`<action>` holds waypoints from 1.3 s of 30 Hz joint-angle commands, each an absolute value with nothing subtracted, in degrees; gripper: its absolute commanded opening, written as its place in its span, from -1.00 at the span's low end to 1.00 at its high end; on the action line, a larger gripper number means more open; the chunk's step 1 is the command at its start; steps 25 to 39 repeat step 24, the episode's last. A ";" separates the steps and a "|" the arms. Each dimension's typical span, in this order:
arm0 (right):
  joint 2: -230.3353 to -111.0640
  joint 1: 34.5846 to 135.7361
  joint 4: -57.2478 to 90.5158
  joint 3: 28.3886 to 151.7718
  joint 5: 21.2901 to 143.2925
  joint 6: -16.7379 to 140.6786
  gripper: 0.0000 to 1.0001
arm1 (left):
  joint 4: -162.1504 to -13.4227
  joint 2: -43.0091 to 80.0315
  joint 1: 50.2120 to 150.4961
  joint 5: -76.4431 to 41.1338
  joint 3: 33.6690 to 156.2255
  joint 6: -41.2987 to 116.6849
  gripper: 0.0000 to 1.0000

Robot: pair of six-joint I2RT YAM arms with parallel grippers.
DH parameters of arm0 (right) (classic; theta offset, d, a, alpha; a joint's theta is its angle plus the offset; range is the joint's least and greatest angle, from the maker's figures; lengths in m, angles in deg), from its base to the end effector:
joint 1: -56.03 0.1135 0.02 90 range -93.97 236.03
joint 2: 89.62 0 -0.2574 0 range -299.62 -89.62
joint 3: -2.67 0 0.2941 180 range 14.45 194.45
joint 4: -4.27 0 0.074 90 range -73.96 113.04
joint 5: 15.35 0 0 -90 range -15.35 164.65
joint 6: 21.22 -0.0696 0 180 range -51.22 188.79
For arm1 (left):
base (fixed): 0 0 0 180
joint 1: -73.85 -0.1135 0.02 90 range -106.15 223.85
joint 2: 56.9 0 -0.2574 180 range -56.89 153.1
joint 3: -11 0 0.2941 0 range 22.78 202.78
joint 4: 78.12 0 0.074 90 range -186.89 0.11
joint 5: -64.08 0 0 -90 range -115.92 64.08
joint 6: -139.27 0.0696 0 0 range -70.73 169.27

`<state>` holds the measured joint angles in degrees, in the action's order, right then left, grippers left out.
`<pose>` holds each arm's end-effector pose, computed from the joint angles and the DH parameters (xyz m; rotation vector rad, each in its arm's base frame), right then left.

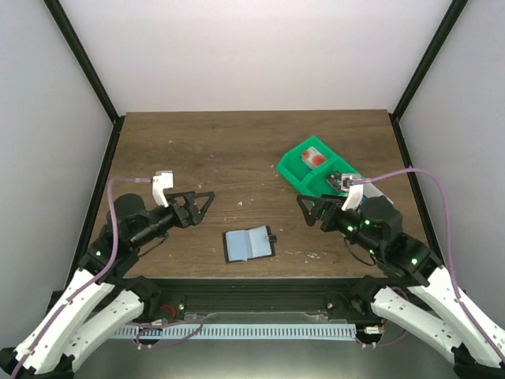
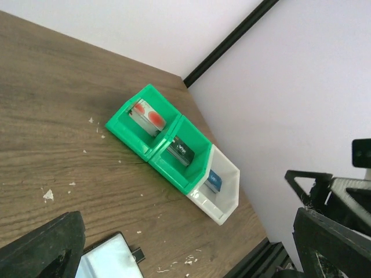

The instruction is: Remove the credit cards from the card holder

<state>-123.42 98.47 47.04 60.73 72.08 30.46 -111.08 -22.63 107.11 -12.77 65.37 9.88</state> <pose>0.1573 0.1396 0.3320 -0.0396 2.0001 0.8986 0.1767 -0.1348 0.3280 0.0737 1.9306 -1.0875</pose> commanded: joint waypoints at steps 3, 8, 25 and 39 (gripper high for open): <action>-120.16 98.13 51.89 63.63 68.94 30.12 1.00 | -115.60 -25.55 106.81 -11.23 65.97 11.22 1.00; -119.63 98.13 52.31 63.58 69.78 27.97 1.00 | -113.56 -28.61 106.81 -10.28 64.46 11.21 1.00; -118.89 98.13 51.34 62.23 71.43 26.21 0.99 | -111.27 -31.24 106.81 -9.94 64.24 11.52 0.99; -118.89 98.13 51.34 62.23 71.43 26.21 0.99 | -111.27 -31.24 106.81 -9.94 64.24 11.52 0.99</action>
